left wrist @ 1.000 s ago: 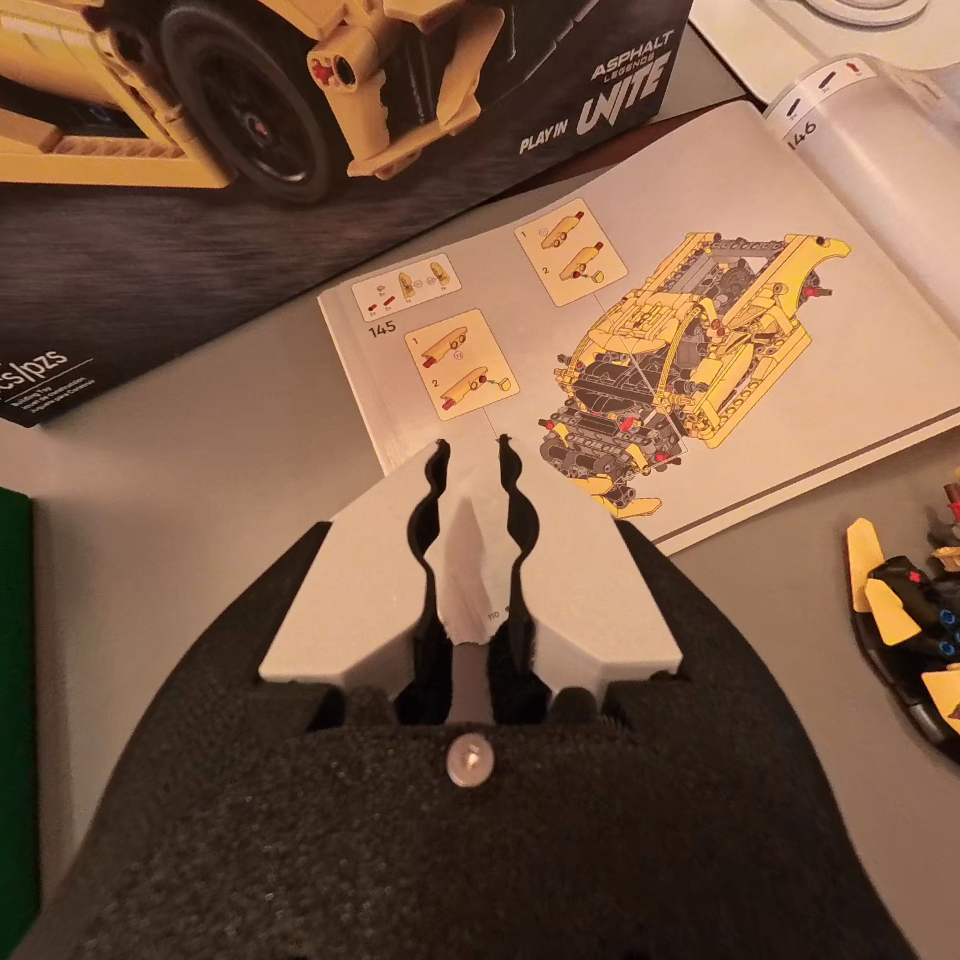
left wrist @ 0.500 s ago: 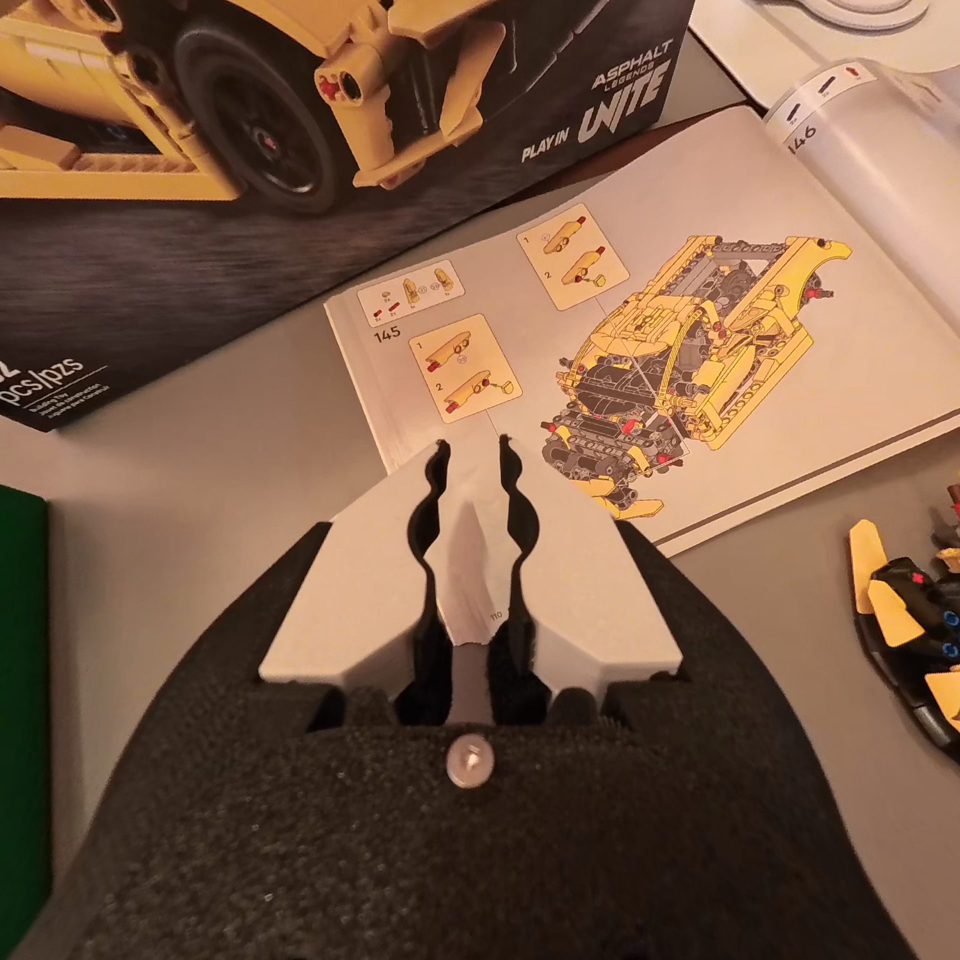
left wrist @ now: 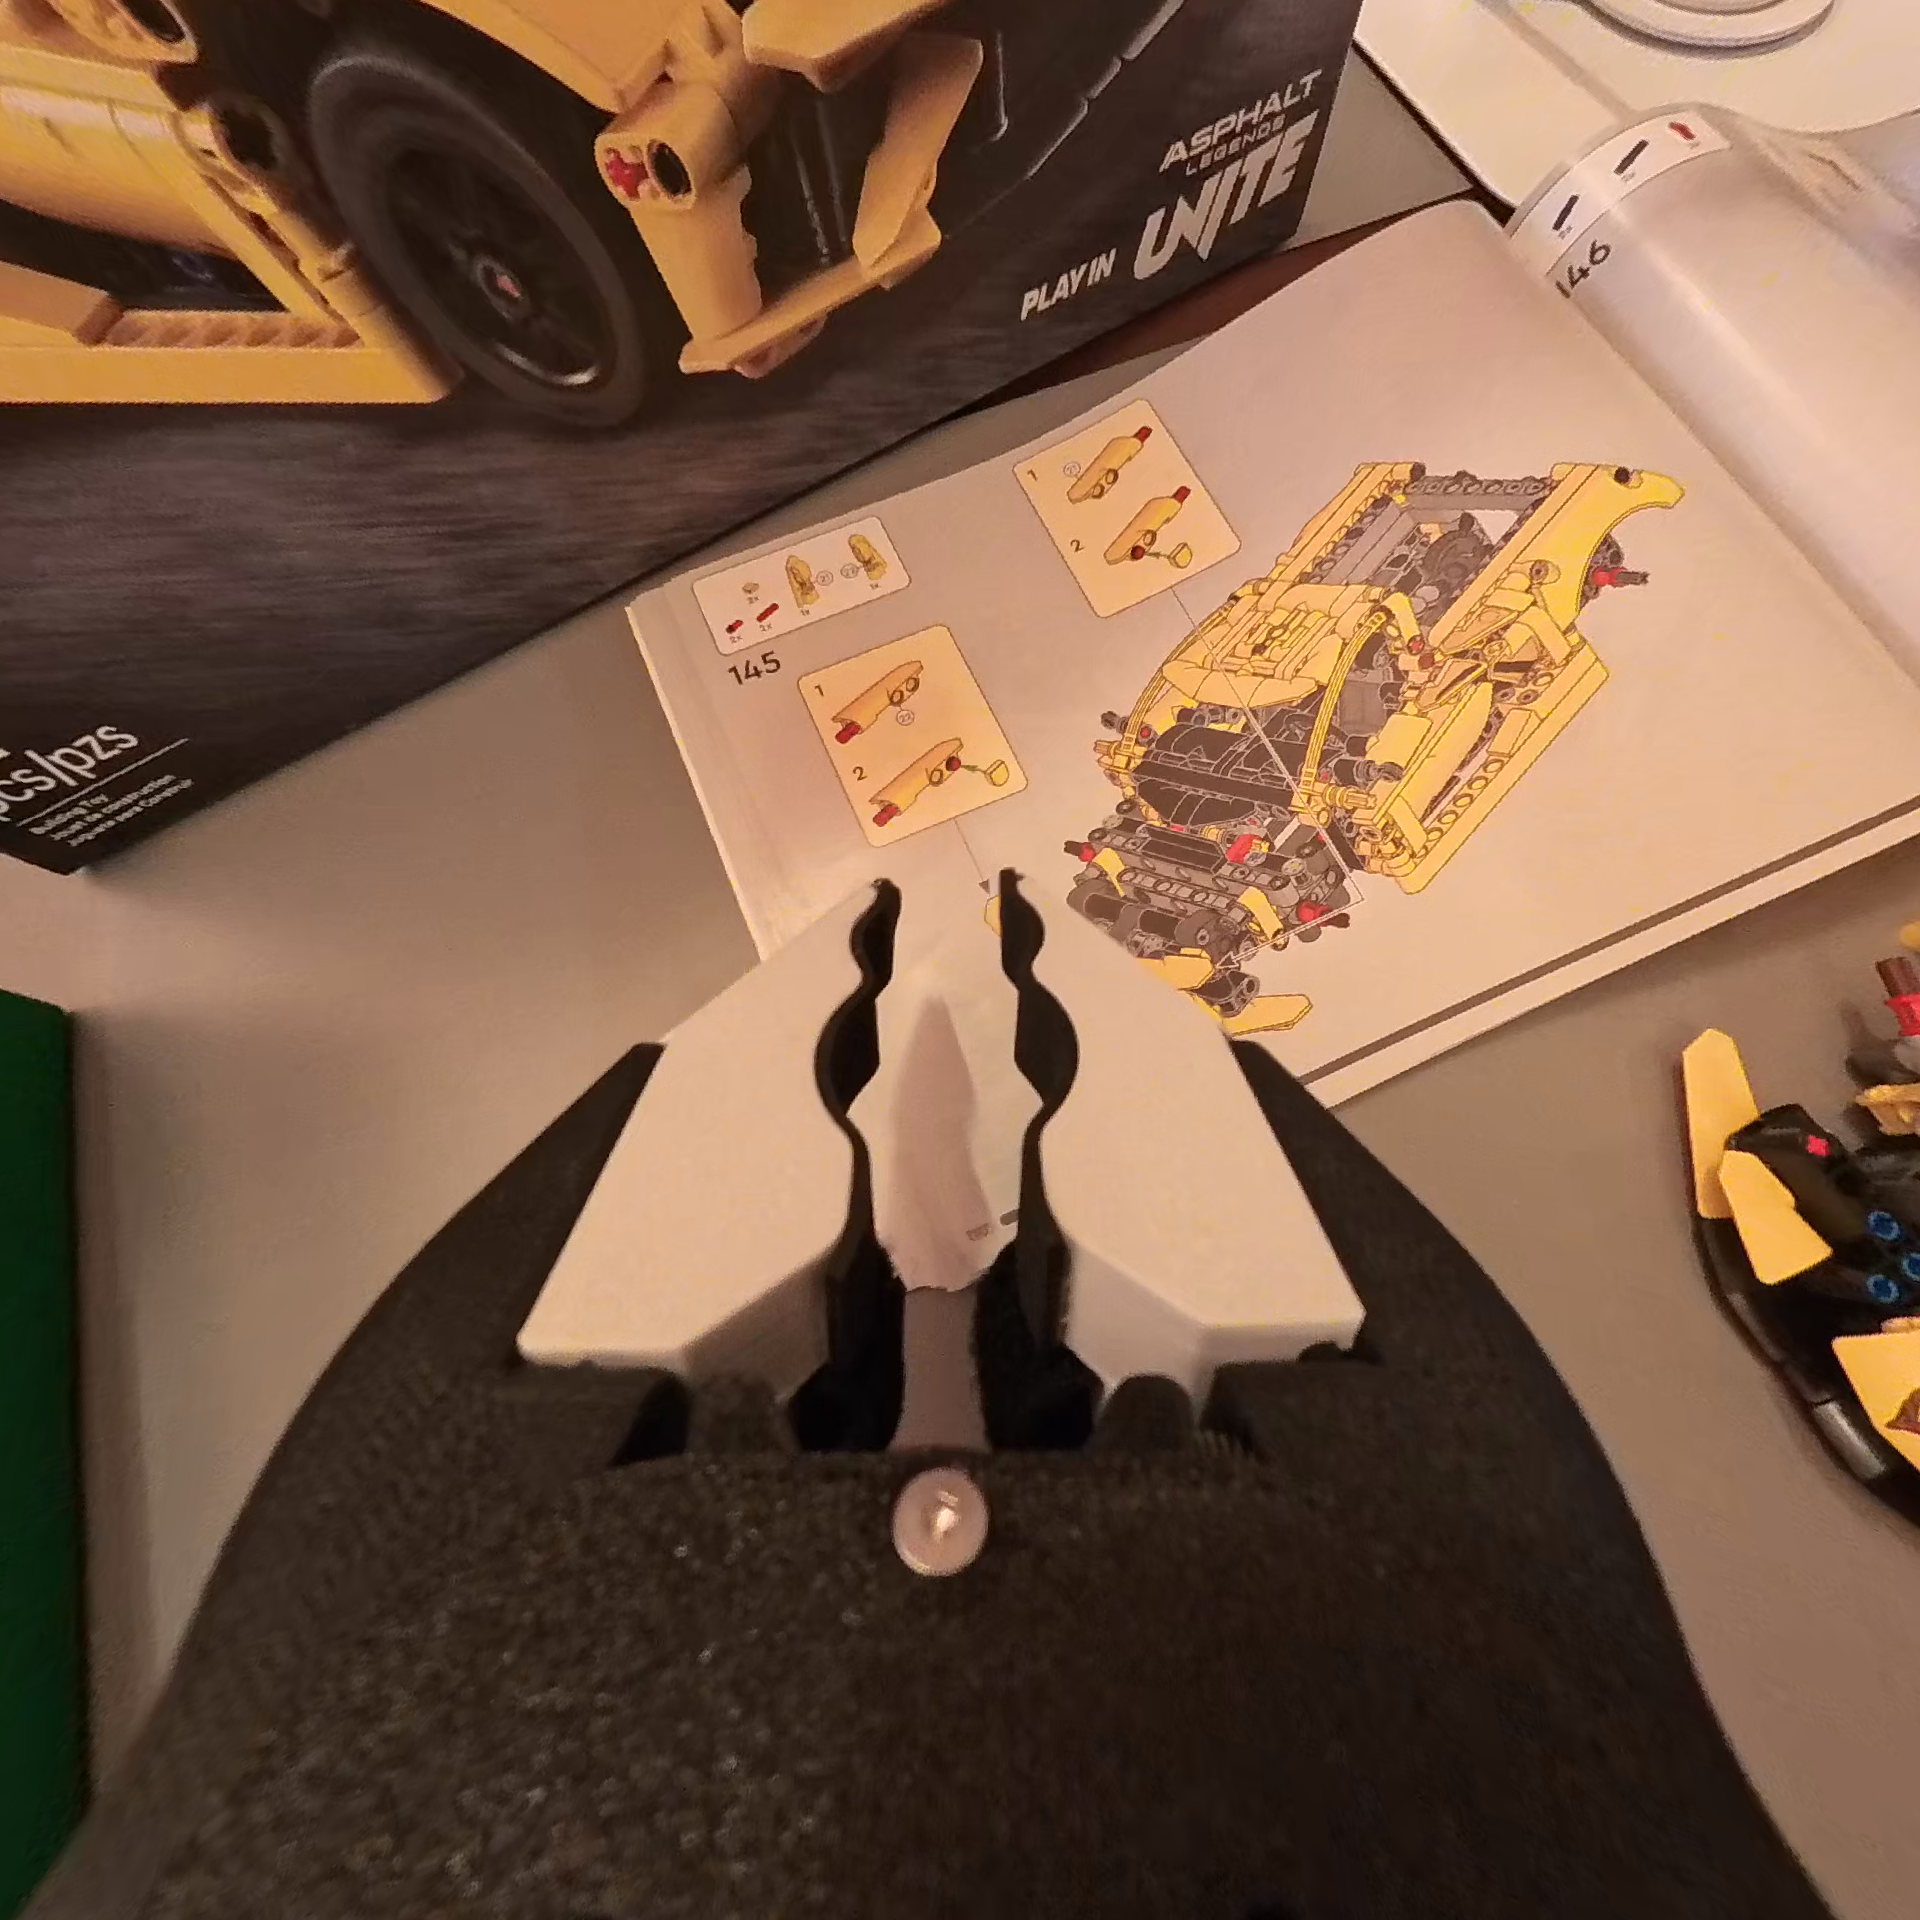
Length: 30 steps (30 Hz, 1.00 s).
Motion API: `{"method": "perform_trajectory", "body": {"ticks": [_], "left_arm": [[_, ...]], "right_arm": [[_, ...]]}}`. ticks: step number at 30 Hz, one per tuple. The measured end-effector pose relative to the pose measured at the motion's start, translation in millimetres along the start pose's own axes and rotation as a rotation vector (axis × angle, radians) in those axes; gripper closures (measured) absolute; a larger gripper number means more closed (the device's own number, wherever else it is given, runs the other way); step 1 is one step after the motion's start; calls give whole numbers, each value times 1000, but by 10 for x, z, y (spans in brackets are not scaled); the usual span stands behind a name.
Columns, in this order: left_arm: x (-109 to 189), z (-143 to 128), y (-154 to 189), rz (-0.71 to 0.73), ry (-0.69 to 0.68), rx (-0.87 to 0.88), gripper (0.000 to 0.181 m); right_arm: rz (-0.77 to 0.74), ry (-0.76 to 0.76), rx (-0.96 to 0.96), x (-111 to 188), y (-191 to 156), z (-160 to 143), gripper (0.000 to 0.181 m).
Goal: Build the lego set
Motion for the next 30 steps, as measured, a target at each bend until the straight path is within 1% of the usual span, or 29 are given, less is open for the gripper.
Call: {"method": "perform_trajectory", "body": {"ticks": [2, 6, 9, 12, 15, 18, 20, 21, 22, 24, 27, 29, 30], "left_arm": [[1, 1, 5, 2, 0, -3, 162], [8, 4, 4, 2, 3, -2, 162], [15, 8, 4, 4, 6, -2, 162], [19, 8, 4, 4, 7, -2, 162], [18, 11, 13, 2, 7, -4, 162], [12, 7, 19, 6, 3, -12, 162], [9, 5, 18, 7, 2, -11, 162], [8, 4, 17, 5, 2, -9, 162], [7, 3, 15, 5, 1, -8, 162], [4, 2, 13, 4, 2, -6, 162], [-6, -2, 22, 2, -4, -10, 162], [-10, -2, 29, 6, -5, -16, 162], [-12, -4, 30, 8, -7, -18, 162]], "right_arm": [[-15, -23, 13, -66, -48, 6, 178], [-61, -38, 47, -54, -50, -23, 178], [-78, -25, 31, 37, 6, -39, 178], [-109, -46, 7, 171, 120, -130, 178], [-95, -57, -16, 184, 164, -225, 178], [-56, -18, -34, 137, 145, -259, 178], [-61, 4, -54, 162, 160, -275, 171], [-50, 12, -64, 210, 172, -280, 164], [-48, 30, -77, 294, 199, -288, 161], [-114, 59, -110, 534, 336, -358, 161], [-295, 36, -186, 905, 641, -585, 161], [-439, -12, -245, 1061, 847, -770, 157], [-482, -18, -267, 1097, 929, -846, 155]]}}
Point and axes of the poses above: each gripper's, where its closed fingertips meet, x back along the fingers, z out of its top, y = z × x across the jaws, the point moved 10 cm from there along x, back along the fingers, and after that the axes turned 2 degrees about x, right-handed, at the moved point
